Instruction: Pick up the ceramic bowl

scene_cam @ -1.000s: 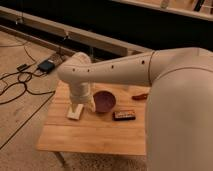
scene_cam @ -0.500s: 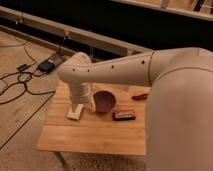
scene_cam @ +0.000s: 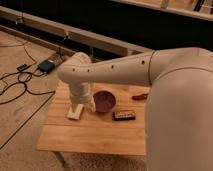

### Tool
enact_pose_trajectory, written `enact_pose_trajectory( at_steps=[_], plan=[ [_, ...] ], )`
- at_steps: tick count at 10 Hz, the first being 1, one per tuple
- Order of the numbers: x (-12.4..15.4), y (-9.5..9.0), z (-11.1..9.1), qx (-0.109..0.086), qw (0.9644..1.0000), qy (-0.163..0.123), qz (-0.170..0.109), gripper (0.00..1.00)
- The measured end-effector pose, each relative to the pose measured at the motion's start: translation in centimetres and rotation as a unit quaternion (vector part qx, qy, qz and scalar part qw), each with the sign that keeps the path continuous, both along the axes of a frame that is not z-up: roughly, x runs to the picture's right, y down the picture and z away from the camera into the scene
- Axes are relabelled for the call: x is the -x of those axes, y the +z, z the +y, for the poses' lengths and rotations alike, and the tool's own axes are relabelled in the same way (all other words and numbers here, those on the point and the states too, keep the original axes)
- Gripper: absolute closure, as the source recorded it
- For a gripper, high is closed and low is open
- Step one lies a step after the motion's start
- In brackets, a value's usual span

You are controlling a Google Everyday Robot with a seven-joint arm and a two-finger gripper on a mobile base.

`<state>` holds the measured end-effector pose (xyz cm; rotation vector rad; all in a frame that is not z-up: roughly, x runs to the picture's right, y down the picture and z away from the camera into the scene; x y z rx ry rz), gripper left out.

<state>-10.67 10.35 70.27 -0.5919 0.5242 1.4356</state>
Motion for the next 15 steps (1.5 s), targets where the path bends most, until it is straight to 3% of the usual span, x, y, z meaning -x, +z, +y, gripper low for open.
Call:
enact_pose_trajectory(
  at_steps=[15],
  plan=[
    [-0.12, 0.19, -0.54, 0.001, 1.0000, 0.010, -0.001, 0.35]
  ],
)
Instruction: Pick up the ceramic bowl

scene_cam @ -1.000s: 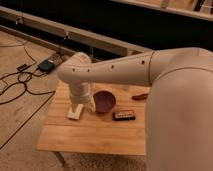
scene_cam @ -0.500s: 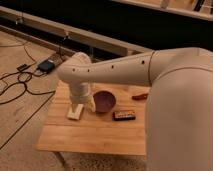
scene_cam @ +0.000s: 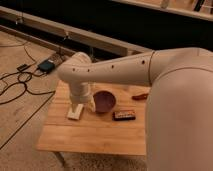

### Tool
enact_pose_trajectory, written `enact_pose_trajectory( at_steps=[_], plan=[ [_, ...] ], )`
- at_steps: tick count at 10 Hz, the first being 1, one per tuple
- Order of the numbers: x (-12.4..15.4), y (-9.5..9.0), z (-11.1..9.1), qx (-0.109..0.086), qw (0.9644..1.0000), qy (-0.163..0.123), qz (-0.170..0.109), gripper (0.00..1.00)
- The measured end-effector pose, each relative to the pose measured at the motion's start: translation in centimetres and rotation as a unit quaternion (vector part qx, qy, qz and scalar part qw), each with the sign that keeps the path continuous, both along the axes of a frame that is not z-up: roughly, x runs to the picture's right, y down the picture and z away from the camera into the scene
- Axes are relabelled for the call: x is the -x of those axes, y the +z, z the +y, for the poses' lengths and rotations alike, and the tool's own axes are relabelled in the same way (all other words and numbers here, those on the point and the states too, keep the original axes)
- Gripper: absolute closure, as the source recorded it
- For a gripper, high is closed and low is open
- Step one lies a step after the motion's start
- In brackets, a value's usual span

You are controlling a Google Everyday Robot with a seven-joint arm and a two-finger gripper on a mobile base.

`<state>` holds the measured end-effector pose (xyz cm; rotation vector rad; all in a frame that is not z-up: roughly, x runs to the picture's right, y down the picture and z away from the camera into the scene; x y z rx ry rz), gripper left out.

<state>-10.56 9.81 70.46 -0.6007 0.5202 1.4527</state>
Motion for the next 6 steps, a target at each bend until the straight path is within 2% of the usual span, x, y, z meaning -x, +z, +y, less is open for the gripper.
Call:
enact_pose_trajectory(
  at_steps=[3, 5, 6],
  plan=[
    [-3.4, 2.3, -2.1, 0.000, 0.9995, 0.024, 0.020, 0.35],
    [-4.7, 4.0, -2.5, 0.008, 0.9996, 0.012, 0.024, 0.35],
    [-5.0, 5.3, -2.5, 0.015, 0.9996, -0.004, 0.022, 0.35]
  ],
)
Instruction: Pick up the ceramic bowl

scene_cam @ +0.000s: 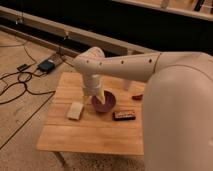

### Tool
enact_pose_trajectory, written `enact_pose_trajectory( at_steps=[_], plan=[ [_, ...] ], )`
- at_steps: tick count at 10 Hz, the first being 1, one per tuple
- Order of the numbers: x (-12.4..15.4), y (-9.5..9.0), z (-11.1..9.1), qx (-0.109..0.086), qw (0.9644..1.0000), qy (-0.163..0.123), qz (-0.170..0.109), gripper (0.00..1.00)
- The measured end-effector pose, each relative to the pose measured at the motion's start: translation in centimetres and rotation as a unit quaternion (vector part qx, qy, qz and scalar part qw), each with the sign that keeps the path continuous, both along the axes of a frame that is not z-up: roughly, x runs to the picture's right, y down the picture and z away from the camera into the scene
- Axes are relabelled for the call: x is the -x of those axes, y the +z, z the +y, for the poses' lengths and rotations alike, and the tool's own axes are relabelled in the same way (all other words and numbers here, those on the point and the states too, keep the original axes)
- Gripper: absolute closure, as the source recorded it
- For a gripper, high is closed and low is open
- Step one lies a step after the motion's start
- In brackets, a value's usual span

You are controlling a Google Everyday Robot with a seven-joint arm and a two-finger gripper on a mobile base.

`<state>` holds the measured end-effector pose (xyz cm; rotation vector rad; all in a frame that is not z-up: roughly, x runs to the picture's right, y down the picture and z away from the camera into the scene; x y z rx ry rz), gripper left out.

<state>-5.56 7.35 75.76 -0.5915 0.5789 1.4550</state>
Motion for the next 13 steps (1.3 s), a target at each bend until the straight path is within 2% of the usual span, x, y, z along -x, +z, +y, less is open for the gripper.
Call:
enact_pose_trajectory(
  at_steps=[3, 7, 10, 13],
  plan=[
    [0.3, 3.4, 0.4, 0.020, 0.9992, -0.034, -0.006, 0.35],
    [0.1, 7.5, 0.0, 0.025, 0.9976, -0.065, 0.000, 0.35],
    [0.0, 10.4, 0.3, 0.032, 0.9960, -0.083, 0.007, 0.35],
    [-0.1, 12.6, 0.7, 0.040, 0.9954, -0.086, 0.012, 0.35]
  ],
)
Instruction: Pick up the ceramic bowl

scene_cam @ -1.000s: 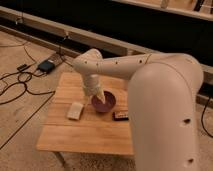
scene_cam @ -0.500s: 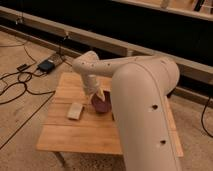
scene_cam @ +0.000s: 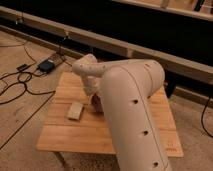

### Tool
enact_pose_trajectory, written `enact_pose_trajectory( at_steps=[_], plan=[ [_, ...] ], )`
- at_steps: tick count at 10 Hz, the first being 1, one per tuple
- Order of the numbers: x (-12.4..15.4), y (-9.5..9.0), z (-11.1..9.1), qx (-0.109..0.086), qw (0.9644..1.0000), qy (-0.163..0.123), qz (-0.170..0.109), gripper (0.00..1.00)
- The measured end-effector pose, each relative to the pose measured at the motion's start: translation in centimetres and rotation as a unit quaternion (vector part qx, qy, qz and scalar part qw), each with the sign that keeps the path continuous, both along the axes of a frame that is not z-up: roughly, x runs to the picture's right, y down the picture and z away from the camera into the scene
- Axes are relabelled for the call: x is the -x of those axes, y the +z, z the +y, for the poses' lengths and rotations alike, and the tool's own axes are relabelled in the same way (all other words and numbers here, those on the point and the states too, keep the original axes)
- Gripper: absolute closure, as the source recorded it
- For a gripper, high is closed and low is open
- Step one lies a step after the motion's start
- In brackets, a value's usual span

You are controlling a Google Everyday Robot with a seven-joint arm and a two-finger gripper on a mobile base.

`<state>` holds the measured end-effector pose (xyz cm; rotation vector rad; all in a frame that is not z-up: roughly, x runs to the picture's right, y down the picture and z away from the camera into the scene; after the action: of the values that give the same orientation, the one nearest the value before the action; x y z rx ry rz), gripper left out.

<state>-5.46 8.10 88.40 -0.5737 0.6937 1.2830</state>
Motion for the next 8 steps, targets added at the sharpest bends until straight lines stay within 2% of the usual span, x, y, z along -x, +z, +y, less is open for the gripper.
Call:
enact_pose_trajectory(
  at_steps=[5, 6, 7, 8],
  plan=[
    [-1.1, 2.3, 1.1, 0.014, 0.9998, -0.004, 0.017, 0.35],
    [-1.2, 2.4, 1.3, 0.017, 0.9997, -0.003, 0.019, 0.38],
    [-1.2, 2.6, 1.7, 0.023, 0.9995, 0.000, 0.021, 0.53],
    [-1.2, 2.6, 1.8, 0.026, 0.9994, 0.004, 0.021, 0.63]
  ],
)
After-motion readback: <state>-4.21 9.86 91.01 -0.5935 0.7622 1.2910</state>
